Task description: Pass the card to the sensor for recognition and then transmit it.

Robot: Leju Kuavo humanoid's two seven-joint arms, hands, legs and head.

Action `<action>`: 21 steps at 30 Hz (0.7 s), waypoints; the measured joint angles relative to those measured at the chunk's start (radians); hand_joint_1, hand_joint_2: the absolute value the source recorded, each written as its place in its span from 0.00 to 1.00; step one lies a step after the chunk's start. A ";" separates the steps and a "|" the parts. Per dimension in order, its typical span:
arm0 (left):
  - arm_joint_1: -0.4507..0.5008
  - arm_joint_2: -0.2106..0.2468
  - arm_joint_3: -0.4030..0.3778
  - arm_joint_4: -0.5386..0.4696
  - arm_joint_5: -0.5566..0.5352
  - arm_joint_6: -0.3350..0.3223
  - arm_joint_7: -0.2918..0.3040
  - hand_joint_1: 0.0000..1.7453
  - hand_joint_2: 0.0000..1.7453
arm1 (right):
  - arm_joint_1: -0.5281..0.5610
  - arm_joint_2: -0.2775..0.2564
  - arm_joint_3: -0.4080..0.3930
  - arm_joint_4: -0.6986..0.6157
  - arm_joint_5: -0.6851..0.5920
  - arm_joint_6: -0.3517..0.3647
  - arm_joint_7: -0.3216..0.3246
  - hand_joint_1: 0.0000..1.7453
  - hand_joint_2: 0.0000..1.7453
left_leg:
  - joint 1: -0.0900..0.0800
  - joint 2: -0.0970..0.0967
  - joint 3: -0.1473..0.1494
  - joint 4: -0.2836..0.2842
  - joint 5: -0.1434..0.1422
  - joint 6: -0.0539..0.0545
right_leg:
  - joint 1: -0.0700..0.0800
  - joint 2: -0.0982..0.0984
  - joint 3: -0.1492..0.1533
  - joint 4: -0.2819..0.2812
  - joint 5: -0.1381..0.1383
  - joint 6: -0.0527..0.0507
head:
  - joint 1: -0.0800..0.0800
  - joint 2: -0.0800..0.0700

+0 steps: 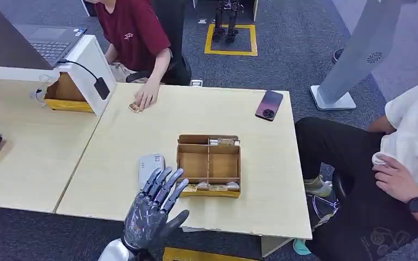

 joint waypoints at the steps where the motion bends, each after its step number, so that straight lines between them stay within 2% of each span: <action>1: -0.012 0.002 -0.018 0.008 -0.015 0.000 0.055 0.00 1.00 | 0.000 0.000 0.000 0.000 0.002 0.000 0.000 0.00 0.00 | 0.000 0.000 0.000 0.000 0.000 0.000 | 0.000 0.000 0.000 0.000 0.000 0.000 | 0.000 0.000; 2: -0.030 0.015 -0.040 0.018 -0.024 0.000 0.124 0.00 1.00 | -0.001 0.000 0.000 0.000 0.007 0.000 0.000 0.00 0.00 | 0.000 0.000 0.000 0.000 0.000 0.000 | 0.000 0.000 0.000 0.000 0.000 0.000 | 0.000 0.000; 5: -0.118 0.087 -0.134 0.059 -0.033 0.000 0.383 0.00 1.00 | -0.003 0.001 -0.001 0.000 0.029 0.002 -0.002 0.00 0.00 | 0.000 -0.001 0.000 0.000 0.001 0.000 | 0.000 -0.001 0.000 0.000 0.000 0.000 | 0.000 0.000; 7: -0.183 0.139 -0.230 0.097 -0.032 0.000 0.570 0.00 1.00 | -0.004 0.001 -0.004 -0.001 0.046 0.002 -0.004 0.00 0.00 | 0.000 -0.001 0.000 0.000 0.001 0.000 | 0.000 -0.001 0.000 0.000 0.000 0.000 | 0.000 0.000; 11: -0.266 0.200 -0.370 0.158 -0.034 0.000 0.731 0.00 1.00 | -0.004 0.002 -0.009 -0.002 0.055 0.002 -0.006 0.00 0.00 | 0.000 -0.001 0.000 0.000 0.002 0.000 | 0.000 -0.001 0.000 0.000 0.001 0.000 | 0.000 0.000; 14: -0.338 0.236 -0.497 0.222 -0.034 0.000 0.902 0.00 1.00 | -0.007 0.003 -0.013 -0.003 0.066 0.003 -0.006 0.00 0.00 | 0.000 -0.001 -0.001 0.000 0.001 0.000 | 0.000 -0.001 0.000 0.000 0.001 0.000 | 0.000 0.000; 15: -0.350 0.243 -0.530 0.235 -0.033 0.000 0.939 0.00 1.00 | -0.007 0.004 -0.016 -0.004 0.066 0.003 -0.006 0.00 0.00 | 0.000 -0.001 -0.001 0.000 0.001 0.000 | 0.000 0.000 0.000 0.000 0.001 0.000 | 0.000 0.000; 16: -0.358 0.249 -0.552 0.244 -0.033 0.000 0.949 0.00 1.00 | -0.007 0.005 -0.017 -0.004 0.068 0.003 -0.006 0.00 0.00 | 0.000 -0.001 -0.001 0.000 0.001 0.000 | 0.000 0.000 0.000 0.000 0.001 0.000 | 0.000 0.000; 21: -0.358 0.249 -0.552 0.244 -0.033 0.000 0.949 0.00 1.00 | -0.007 0.005 -0.017 -0.004 0.068 0.003 -0.006 0.00 0.00 | 0.000 -0.001 -0.001 0.000 0.001 0.000 | 0.000 0.000 0.000 0.000 0.001 0.000 | 0.000 0.000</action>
